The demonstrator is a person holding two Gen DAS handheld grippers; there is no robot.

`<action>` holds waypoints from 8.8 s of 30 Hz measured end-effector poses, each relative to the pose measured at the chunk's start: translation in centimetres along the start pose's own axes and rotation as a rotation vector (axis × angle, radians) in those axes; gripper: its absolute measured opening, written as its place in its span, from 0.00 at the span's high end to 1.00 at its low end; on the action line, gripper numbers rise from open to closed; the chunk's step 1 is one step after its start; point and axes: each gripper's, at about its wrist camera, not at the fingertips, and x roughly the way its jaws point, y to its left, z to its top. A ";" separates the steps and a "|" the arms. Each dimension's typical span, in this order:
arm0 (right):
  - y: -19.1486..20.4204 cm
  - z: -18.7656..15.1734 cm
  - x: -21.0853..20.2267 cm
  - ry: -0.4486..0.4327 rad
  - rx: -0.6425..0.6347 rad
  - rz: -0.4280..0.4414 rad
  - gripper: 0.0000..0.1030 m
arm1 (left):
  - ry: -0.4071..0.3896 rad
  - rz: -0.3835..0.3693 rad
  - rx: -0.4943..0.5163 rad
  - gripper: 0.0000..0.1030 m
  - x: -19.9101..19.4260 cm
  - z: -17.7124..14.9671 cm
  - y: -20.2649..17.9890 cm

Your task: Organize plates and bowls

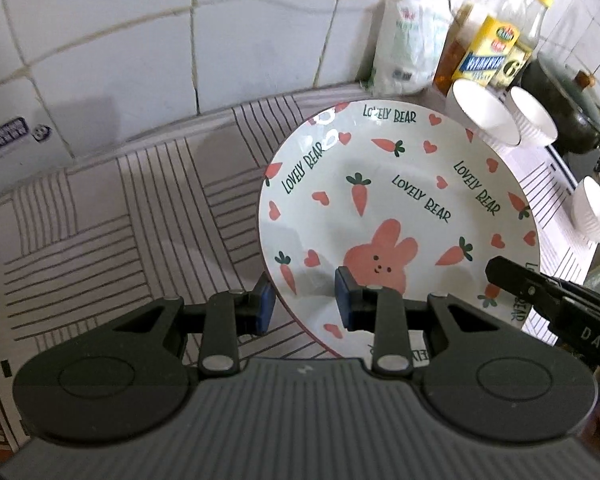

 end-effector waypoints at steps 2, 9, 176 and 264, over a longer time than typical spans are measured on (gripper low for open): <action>-0.4 -0.2 0.6 0.014 0.013 0.000 0.78 | 0.029 0.004 0.004 0.71 0.9 0.2 0.0; -1.4 0.1 2.3 0.061 0.058 -0.024 0.78 | 0.091 0.021 0.036 0.71 2.9 1.8 -0.4; -19.4 4.1 1.0 0.109 -0.849 0.348 0.03 | 0.045 0.168 -0.339 0.73 9.4 -1.6 -27.6; -17.0 20.0 -2.5 0.157 -0.027 0.030 0.86 | 0.038 0.026 -0.030 0.85 3.5 12.0 -25.0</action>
